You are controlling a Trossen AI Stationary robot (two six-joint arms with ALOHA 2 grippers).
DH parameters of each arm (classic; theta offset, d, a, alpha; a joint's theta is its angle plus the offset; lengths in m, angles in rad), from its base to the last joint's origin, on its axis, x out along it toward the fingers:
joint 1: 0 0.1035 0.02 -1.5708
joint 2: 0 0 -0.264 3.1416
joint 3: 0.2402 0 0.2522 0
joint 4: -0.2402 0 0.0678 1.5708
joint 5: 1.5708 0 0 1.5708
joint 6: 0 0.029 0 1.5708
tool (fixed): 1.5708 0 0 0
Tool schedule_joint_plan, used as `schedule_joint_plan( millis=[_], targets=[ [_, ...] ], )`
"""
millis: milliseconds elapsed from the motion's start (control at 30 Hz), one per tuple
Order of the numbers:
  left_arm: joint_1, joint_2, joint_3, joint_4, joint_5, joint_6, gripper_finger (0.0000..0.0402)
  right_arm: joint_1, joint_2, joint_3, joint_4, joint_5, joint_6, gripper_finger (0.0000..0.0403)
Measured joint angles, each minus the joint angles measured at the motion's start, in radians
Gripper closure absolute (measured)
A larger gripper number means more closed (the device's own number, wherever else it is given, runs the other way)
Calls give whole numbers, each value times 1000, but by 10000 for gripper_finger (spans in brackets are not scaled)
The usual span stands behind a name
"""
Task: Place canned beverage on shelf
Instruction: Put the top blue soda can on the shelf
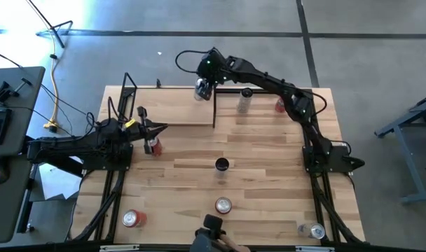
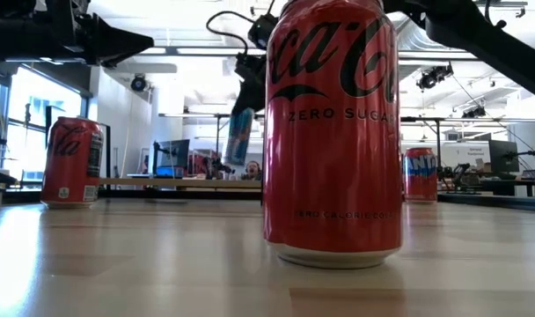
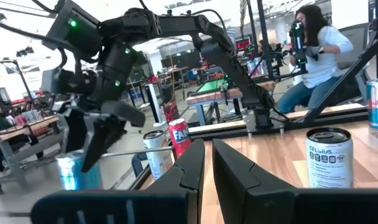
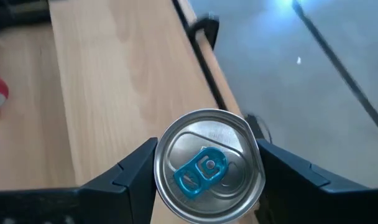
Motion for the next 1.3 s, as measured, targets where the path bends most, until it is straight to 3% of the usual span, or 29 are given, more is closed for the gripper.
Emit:
schedule_joint_plan(
  millis=[567,800,1300],
  targets=[
    [0,18,0,17,-4,-11,380,3,36,0,-44,2,-2,181],
    [0,18,0,16,-4,-19,381,11,51,0,-28,43,1,118],
    [0,18,0,14,-5,-19,381,42,19,32,-8,121,-27,108]
  ],
)
